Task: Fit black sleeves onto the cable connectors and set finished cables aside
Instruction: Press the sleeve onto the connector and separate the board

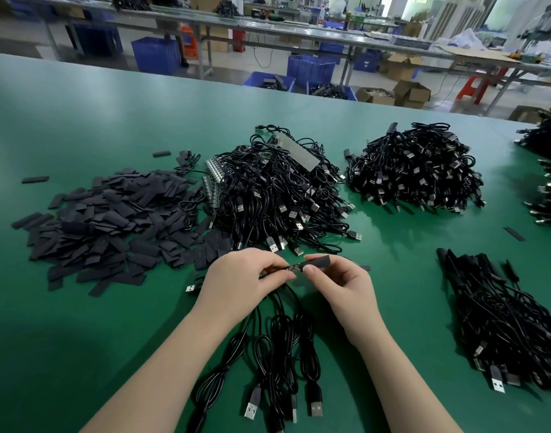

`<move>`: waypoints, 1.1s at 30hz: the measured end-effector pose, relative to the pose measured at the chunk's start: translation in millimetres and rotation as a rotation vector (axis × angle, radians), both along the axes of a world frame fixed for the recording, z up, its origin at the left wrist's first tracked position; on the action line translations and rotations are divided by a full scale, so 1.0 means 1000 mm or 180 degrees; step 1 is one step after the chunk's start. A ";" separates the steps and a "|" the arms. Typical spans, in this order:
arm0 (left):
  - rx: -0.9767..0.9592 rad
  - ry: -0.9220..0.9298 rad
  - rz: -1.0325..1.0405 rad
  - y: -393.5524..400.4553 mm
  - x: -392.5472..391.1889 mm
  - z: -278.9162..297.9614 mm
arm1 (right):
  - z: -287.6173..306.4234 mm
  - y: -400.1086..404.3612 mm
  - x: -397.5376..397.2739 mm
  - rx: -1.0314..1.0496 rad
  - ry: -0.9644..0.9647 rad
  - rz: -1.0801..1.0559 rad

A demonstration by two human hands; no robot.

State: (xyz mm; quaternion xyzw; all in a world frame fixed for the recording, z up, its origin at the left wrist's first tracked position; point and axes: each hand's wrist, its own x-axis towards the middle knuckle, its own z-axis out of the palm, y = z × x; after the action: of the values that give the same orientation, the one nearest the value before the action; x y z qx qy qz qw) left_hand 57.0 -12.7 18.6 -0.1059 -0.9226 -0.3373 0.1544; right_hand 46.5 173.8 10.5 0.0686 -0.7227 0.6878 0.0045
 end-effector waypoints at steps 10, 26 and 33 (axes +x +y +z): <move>0.0442 -0.0117 -0.0253 0.009 0.002 -0.002 | -0.001 -0.002 0.000 -0.0094 0.0052 -0.0081; 0.0713 -0.0111 -0.0264 0.011 0.000 -0.006 | 0.003 -0.003 0.003 -0.0113 0.0071 -0.0024; 0.0841 -0.0106 -0.0046 0.012 0.001 -0.008 | 0.002 -0.007 0.005 -0.0005 0.0165 -0.0096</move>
State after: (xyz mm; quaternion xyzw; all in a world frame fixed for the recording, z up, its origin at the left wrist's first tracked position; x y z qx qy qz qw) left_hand 57.6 -1.1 10.9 -0.0857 -0.8718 -0.4587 0.1493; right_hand 51.1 167.0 12.0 0.0755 -0.7227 0.6862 0.0337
